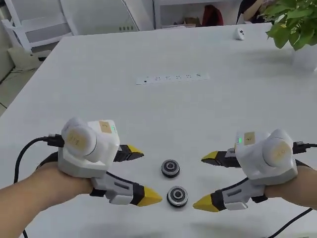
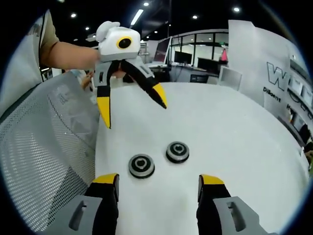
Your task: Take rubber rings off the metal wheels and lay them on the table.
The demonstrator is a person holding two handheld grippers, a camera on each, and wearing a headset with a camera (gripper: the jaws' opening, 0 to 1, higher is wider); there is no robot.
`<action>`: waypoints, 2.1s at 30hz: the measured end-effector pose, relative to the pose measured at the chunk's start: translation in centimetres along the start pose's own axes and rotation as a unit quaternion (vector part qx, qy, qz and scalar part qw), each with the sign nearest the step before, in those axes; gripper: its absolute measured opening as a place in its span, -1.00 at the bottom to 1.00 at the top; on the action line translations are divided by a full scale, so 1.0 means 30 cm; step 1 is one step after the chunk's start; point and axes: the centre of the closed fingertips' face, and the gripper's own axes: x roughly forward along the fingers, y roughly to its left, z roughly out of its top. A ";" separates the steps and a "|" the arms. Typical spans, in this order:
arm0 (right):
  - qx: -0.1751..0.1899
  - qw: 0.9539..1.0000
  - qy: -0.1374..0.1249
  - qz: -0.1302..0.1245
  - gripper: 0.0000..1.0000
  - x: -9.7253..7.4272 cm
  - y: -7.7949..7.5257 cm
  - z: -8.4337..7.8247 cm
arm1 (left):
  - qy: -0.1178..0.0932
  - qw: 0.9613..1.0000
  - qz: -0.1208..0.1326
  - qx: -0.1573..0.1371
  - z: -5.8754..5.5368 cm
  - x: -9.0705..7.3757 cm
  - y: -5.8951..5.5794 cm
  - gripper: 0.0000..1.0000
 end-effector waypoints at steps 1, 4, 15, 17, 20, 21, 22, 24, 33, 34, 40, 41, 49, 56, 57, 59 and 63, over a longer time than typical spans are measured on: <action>0.000 1.000 -0.001 0.002 0.22 0.003 0.002 0.001 | 0.000 1.000 -0.002 0.000 -0.001 0.002 -0.003 0.34; -0.003 1.000 -0.003 0.007 0.18 0.012 0.009 -0.001 | 0.002 1.000 -0.006 0.001 -0.005 0.012 -0.010 0.31; -0.011 1.000 -0.005 0.020 0.01 0.033 0.025 -0.010 | 0.009 1.000 -0.020 0.003 -0.016 0.040 -0.033 0.16; -0.013 1.000 -0.004 0.021 -0.02 0.035 0.027 -0.012 | 0.011 1.000 -0.022 0.003 -0.019 0.046 -0.036 0.15; -0.014 1.000 -0.004 0.024 -0.06 0.038 0.029 -0.016 | 0.013 1.000 -0.025 0.004 -0.021 0.050 -0.042 0.12; -0.014 1.000 -0.005 0.024 -0.08 0.039 0.029 -0.017 | 0.013 1.000 -0.026 0.005 -0.021 0.052 -0.044 0.11; -0.014 1.000 -0.006 0.025 -0.10 0.040 0.029 -0.018 | 0.013 1.000 -0.027 0.005 -0.021 0.054 -0.046 0.10; -0.013 1.000 -0.005 0.026 -0.11 0.041 0.030 -0.020 | 0.015 0.999 -0.030 0.007 -0.023 0.059 -0.051 0.09; -0.012 0.999 -0.001 0.035 -0.21 0.048 0.040 -0.029 | 0.016 0.999 -0.041 0.009 -0.015 0.085 -0.069 0.01; -0.012 0.999 -0.002 0.035 -0.21 0.050 0.040 -0.030 | 0.016 0.999 -0.042 0.009 -0.015 0.090 -0.071 0.01; -0.011 0.999 -0.004 0.037 -0.22 0.053 0.043 -0.025 | 0.018 0.999 -0.050 0.010 -0.015 0.108 -0.086 -0.07; -0.011 0.999 -0.004 0.038 -0.23 0.054 0.044 -0.026 | 0.019 0.998 -0.052 0.011 -0.015 0.112 -0.089 -0.08; -0.010 0.999 -0.002 0.040 -0.25 0.056 0.049 -0.028 | 0.024 0.998 -0.059 0.013 -0.017 0.137 -0.102 -0.17; -0.008 0.999 -0.003 0.043 -0.26 0.057 0.052 -0.029 | 0.030 0.998 -0.061 0.017 -0.025 0.159 -0.110 -0.23; -0.006 0.999 -0.004 0.043 -0.26 0.057 0.053 -0.029 | 0.030 0.998 -0.060 0.017 -0.026 0.161 -0.108 -0.23; -0.005 0.999 -0.004 0.044 -0.26 0.057 0.054 -0.030 | 0.030 0.998 -0.061 0.013 -0.026 0.164 -0.108 -0.28; -0.008 0.999 -0.001 0.045 -0.26 0.058 0.057 -0.036 | 0.027 0.998 -0.064 0.008 -0.023 0.170 -0.113 -0.36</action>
